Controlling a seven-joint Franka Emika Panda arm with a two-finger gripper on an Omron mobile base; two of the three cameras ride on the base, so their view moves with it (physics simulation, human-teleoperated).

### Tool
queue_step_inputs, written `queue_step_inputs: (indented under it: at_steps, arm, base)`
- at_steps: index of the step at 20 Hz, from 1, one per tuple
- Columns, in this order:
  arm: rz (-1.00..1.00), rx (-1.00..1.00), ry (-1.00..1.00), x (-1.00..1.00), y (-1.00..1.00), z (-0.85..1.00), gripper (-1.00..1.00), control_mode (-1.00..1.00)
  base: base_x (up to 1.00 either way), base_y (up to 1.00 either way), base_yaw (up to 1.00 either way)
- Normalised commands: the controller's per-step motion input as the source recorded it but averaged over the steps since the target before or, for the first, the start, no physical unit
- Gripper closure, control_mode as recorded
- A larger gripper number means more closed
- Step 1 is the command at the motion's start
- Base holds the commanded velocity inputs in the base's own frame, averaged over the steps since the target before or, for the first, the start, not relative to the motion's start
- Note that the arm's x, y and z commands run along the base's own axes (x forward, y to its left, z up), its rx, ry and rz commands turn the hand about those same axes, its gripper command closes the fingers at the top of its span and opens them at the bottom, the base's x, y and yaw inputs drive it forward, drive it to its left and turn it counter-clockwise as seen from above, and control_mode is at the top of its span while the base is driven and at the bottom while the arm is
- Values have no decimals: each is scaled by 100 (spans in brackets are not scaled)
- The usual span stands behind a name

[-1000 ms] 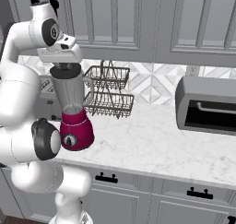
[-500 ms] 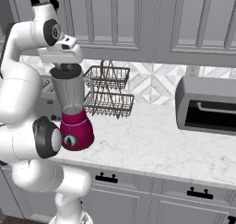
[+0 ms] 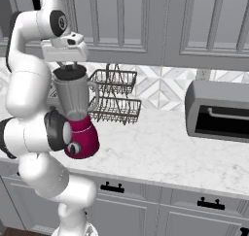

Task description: Close the lid blender by securely placing the lid on top.

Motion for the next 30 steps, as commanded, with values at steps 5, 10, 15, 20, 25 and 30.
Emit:
queue_step_inputs:
  at_steps: [5,10,15,20,25,30]
  arm:
    - [0,0,0,-19,0,-9,100,-100]
    - [0,0,-3,-8,0,-8,100,-100]
    - [0,0,-21,0,0,-35,100,-100]
    - [0,0,-16,0,0,-34,100,-100]
    - [0,0,-15,0,0,-8,100,-100]
    - [-1,7,-21,9,0,0,100,-100]
  base:
    - [0,0,0]
    - [0,0,0]
    - [0,0,0]
    - [0,0,0]
    - [0,0,0]
    - [0,0,0]
